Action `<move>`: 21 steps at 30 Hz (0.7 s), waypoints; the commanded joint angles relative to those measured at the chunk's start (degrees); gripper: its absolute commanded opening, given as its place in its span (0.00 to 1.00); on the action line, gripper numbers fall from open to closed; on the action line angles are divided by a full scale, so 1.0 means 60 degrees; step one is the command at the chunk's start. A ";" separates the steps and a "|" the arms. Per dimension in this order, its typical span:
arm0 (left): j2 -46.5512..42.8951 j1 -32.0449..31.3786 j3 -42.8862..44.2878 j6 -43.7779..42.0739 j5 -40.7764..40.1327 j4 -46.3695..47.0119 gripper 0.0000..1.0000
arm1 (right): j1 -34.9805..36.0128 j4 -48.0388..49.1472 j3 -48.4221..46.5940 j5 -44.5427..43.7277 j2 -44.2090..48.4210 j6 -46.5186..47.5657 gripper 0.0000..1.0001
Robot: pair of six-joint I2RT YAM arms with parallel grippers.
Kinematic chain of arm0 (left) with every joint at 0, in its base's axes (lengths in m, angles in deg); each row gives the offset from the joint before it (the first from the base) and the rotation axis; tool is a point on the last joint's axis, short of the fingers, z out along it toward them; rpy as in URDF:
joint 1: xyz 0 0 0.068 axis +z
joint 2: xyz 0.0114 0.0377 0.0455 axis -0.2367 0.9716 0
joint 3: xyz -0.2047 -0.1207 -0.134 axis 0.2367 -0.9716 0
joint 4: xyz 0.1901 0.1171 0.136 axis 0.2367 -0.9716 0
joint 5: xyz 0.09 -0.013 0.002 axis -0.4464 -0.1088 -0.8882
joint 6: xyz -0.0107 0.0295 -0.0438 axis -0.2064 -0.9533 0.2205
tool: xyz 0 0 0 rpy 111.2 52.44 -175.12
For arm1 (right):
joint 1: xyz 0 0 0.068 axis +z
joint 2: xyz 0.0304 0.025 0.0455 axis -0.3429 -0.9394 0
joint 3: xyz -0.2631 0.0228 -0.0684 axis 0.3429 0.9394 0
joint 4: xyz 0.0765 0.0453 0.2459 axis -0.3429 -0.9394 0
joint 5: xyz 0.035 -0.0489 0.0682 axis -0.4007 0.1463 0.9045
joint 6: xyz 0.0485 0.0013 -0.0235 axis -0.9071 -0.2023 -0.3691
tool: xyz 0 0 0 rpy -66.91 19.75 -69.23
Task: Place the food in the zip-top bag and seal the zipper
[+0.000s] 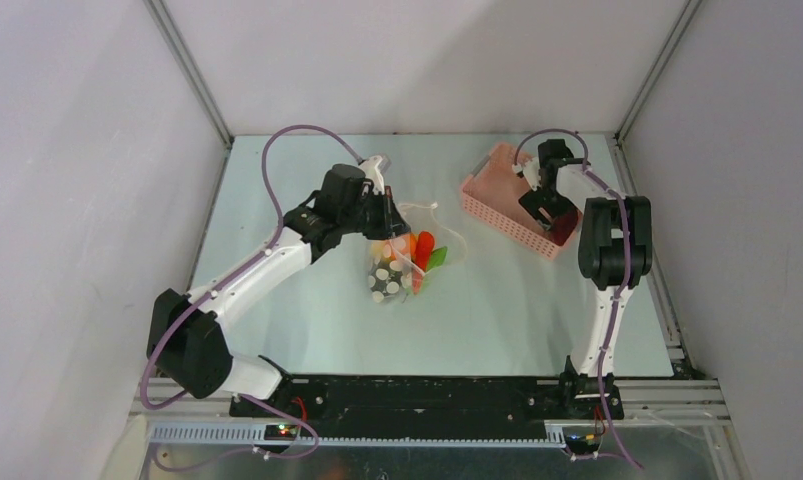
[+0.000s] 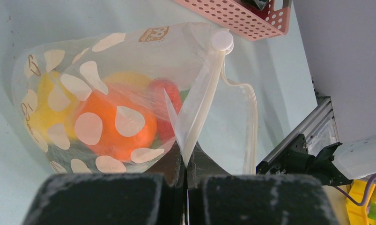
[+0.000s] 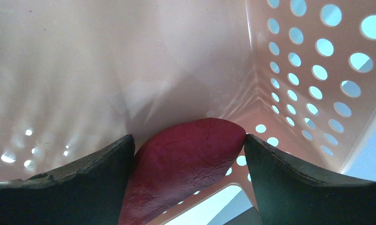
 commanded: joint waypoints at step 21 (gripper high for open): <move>-0.0102 -0.0034 0.0351 -0.0206 -0.0168 0.0093 0.00 | 0.0068 0.0225 -0.0312 0.0383 0.1199 -0.0445 0.13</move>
